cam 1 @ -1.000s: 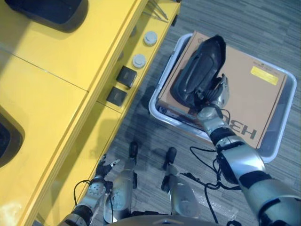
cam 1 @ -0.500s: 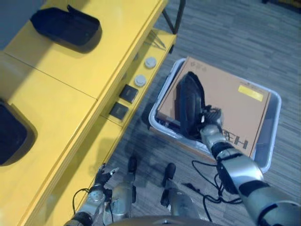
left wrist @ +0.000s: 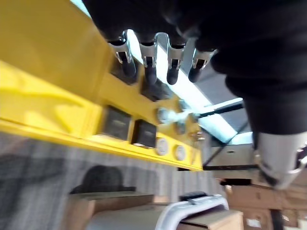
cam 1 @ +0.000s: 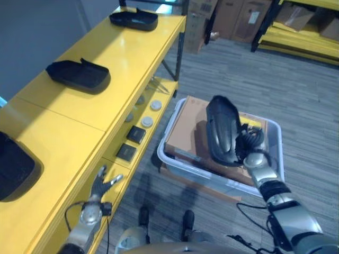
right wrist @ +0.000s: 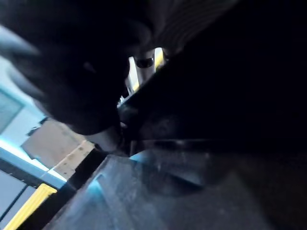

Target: Move parts from the plastic box to the shelf.

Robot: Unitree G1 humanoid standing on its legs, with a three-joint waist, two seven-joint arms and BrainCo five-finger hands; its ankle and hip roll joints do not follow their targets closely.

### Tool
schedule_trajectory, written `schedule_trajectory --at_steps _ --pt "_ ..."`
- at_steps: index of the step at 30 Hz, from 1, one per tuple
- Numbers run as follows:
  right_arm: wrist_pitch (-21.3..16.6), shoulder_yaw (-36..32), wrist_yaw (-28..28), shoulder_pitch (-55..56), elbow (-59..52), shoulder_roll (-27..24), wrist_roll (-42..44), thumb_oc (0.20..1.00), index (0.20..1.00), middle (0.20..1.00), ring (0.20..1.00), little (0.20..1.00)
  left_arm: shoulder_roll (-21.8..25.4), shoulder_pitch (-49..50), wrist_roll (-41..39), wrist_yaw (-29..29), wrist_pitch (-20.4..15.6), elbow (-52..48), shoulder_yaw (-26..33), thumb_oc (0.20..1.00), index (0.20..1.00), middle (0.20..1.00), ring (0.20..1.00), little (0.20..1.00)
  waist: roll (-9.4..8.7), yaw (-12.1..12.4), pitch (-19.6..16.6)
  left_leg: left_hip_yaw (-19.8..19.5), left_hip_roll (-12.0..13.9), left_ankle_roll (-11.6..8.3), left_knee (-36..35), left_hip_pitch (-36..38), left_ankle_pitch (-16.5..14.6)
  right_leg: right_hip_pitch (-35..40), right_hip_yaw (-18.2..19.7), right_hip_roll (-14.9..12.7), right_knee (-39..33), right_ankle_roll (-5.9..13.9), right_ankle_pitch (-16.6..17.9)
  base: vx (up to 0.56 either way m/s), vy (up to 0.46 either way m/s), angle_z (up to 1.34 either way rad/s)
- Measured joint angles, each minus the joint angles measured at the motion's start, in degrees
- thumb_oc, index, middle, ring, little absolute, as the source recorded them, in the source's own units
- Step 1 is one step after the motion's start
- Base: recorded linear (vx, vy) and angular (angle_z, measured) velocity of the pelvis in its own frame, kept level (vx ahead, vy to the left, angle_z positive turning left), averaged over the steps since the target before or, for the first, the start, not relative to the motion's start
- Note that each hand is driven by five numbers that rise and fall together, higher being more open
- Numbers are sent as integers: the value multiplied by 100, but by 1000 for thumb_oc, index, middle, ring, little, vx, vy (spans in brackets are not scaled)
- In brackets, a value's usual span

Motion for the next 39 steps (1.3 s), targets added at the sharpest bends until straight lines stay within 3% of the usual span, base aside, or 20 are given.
schedule_trajectory --at_steps 3,4,8,12,18,24,39 --pt "-4 26 54 58 -632 -271 -413 200 200 200 200 200 79 -142 -11 -88 -20 -738 -31 1000 1000 1000 1000 1000 -8 -52 -133 19 19 -1 -2 80 -33 64 15 13 -1 -11 -18 48 7 -5" --pt "30 18 61 192 -1309 -595 -1010 200 200 200 200 200 122 -250 -11 -214 -14 -1373 -56 1000 1000 1000 1000 1000 11 -94 -150 10 18 36 -2 218 -16 222 -2 13 0 -2 -47 51 10 -1" --pt "91 15 83 295 -1971 -867 -1763 200 200 200 200 200 109 -694 -180 -339 29 -1706 -192 1000 1000 1000 1000 1000 12 -190 -342 8 26 36 -2 364 -67 367 2 21 -1 -6 -98 38 0 1" --pt "80 -31 159 332 -2774 -903 -2289 200 200 200 200 200 -73 -1357 -488 -562 68 -1910 -622 1000 1000 1000 1000 1000 48 -270 -439 16 34 12 -2 538 -137 528 4 20 -1 -17 -145 62 2 -1" --pt "59 -46 128 334 -3720 -885 -2736 200 200 200 200 200 -681 -1662 -1847 -708 154 -1973 -1132 1000 1000 1000 1000 1000 75 -427 -528 26 47 26 -2 707 -183 677 35 45 -1 -29 -203 31 3 -2" --pt "52 25 9 340 -4236 -392 -3341 200 200 200 200 200 -874 -1617 -2364 -590 209 -1996 -1180 1000 1000 1000 1000 1000 76 -381 -529 40 64 24 -2 875 -226 831 73 69 -1 -30 -241 17 2 0" --pt "-112 1037 -199 336 -4196 433 -3275 200 200 200 200 200 -988 -1571 -2605 -185 114 -1998 -1411 1000 1000 1000 1000 1000 -91 -294 -628 44 69 24 -1 901 -226 853 79 72 0 -31 -239 0 0 0"
